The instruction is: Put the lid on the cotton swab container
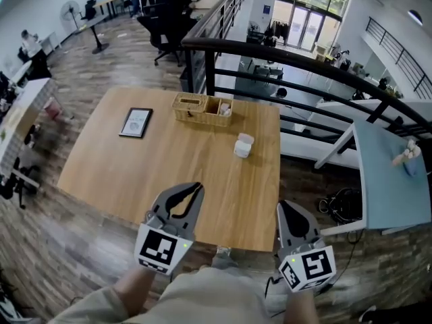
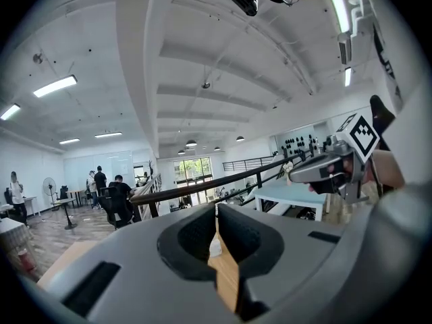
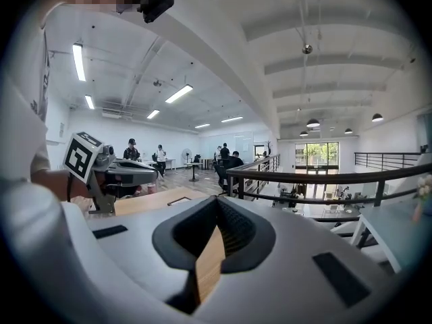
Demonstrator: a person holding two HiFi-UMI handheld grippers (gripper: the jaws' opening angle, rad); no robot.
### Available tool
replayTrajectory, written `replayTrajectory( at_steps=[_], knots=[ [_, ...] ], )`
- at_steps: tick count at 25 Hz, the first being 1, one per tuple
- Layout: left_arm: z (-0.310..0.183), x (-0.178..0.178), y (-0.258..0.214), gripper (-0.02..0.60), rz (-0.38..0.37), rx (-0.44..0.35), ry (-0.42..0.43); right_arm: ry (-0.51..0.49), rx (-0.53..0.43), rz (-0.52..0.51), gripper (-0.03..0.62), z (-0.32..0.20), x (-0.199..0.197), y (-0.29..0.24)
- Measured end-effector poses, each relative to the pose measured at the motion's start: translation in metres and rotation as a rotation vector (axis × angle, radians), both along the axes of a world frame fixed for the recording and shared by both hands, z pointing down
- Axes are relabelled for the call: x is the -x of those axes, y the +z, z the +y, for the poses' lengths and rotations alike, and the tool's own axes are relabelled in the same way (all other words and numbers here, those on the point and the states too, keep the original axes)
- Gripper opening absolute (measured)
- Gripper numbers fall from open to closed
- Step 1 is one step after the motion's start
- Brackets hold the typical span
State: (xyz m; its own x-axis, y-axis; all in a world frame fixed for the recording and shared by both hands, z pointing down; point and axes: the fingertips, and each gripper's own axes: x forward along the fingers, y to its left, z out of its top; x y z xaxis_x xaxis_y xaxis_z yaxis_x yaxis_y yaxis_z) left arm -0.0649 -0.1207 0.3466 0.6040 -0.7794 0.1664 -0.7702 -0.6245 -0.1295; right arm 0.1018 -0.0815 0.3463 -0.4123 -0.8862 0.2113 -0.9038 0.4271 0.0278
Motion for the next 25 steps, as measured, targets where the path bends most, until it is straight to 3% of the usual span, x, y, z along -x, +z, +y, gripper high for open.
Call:
replayTrajectory(
  at_steps=[10,18,25],
  knots=[
    [-0.085,-0.032,-0.001,0.031,-0.034,0.007,-0.023,-0.064,-0.007,0.005,0.026,-0.084,-0.024,0.000],
    [-0.116,-0.054,0.003,0.031,-0.063,0.016,-0.030,-0.069,0.002,-0.024,0.026,-0.118,-0.048,0.007],
    [-0.131,-0.053,0.000,0.031,-0.064,0.013,-0.033,-0.060,0.022,-0.016,0.026,-0.131,-0.052,0.013]
  ],
)
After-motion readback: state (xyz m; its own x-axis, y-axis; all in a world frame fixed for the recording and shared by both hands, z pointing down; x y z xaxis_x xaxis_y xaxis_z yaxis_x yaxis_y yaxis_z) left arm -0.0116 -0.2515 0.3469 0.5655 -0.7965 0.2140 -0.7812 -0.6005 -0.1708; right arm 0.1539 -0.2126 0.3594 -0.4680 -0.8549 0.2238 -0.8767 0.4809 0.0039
